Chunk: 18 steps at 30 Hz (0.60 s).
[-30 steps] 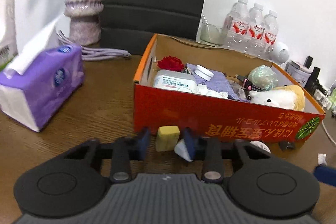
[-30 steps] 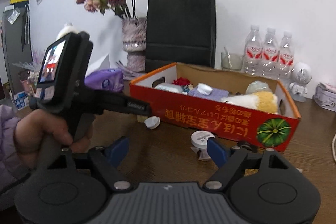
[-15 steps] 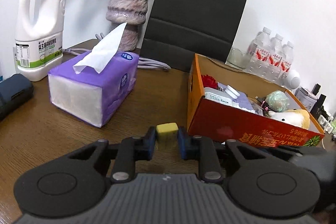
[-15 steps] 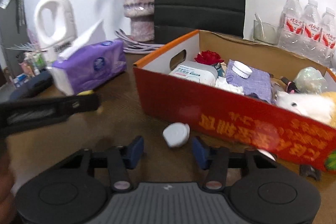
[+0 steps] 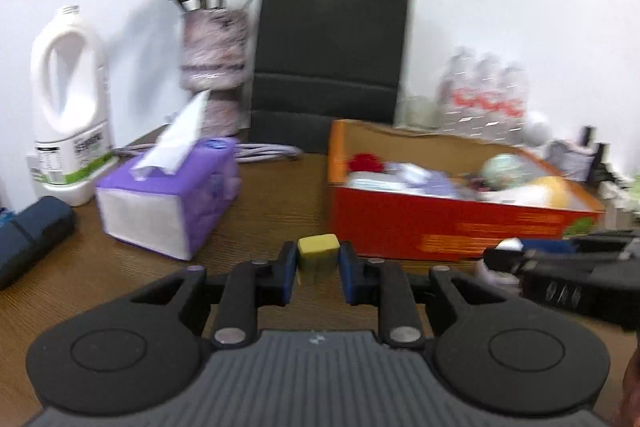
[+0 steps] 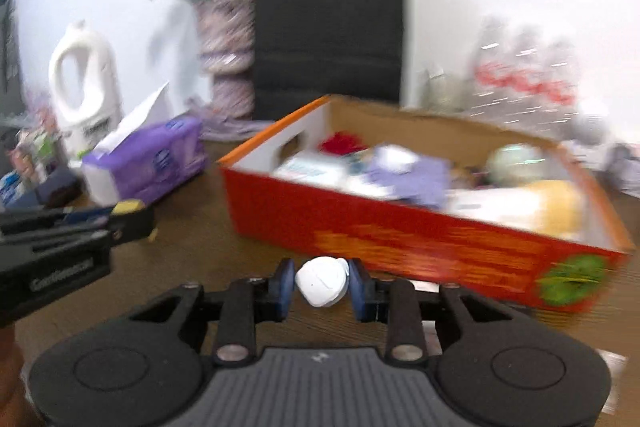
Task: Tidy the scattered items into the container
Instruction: 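Grasp the yellow sponge cube with left tool while right tool grasps white earbud case, then carry cube and earbud case over the box and open both tools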
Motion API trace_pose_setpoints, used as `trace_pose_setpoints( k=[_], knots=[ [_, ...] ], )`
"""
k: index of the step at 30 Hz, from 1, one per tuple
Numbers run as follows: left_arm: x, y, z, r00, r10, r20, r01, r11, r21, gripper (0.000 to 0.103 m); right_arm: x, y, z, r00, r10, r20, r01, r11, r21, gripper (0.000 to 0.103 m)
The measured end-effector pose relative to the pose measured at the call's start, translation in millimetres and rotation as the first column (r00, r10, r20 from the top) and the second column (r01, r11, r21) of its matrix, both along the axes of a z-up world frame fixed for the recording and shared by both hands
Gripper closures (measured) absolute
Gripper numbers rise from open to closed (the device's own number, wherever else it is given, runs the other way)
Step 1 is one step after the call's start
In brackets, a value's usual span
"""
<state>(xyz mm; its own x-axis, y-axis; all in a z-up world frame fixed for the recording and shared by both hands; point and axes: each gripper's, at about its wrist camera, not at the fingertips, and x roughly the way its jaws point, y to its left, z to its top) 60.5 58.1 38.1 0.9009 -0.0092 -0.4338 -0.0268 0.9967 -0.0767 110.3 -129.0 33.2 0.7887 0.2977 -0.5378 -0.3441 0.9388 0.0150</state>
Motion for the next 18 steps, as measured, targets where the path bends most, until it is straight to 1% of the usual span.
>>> trace_pose_setpoints(
  k=[4, 7, 9, 11, 14, 18],
  knots=[
    [-27, -36, 12, 0.997, -0.063, 0.051, 0.063, 0.998, -0.004, 0.080, -29, -53, 19, 0.994, -0.094, 0.061, 0.092, 0.995, 0.031, 0.075],
    [-54, -58, 19, 0.988, -0.100, 0.113, 0.102, 0.995, -0.006, 0.079, -63, -80, 34, 0.983, -0.119, 0.139, 0.109, 0.991, 0.073, 0.075],
    [-69, -68, 18, 0.986, -0.122, 0.115, 0.127, 0.991, -0.038, 0.080, -90, -92, 39, 0.974, -0.108, 0.197, 0.089, 0.991, 0.103, 0.075],
    [-86, -76, 15, 0.986, -0.130, 0.106, 0.138, 0.989, -0.062, 0.080, -114, -97, 38, 0.964, -0.097, 0.247, 0.071, 0.991, 0.111, 0.075],
    [-118, -87, 13, 0.981, -0.138, 0.133, 0.147, 0.987, -0.061, 0.080, -146, -101, 31, 0.950, -0.054, 0.306, 0.023, 0.994, 0.105, 0.075],
    [-158, -99, 16, 0.969, -0.145, 0.200, 0.155, 0.987, -0.035, 0.080, -176, -104, 21, 0.944, -0.007, 0.330, -0.033, 0.992, 0.118, 0.075]
  ],
)
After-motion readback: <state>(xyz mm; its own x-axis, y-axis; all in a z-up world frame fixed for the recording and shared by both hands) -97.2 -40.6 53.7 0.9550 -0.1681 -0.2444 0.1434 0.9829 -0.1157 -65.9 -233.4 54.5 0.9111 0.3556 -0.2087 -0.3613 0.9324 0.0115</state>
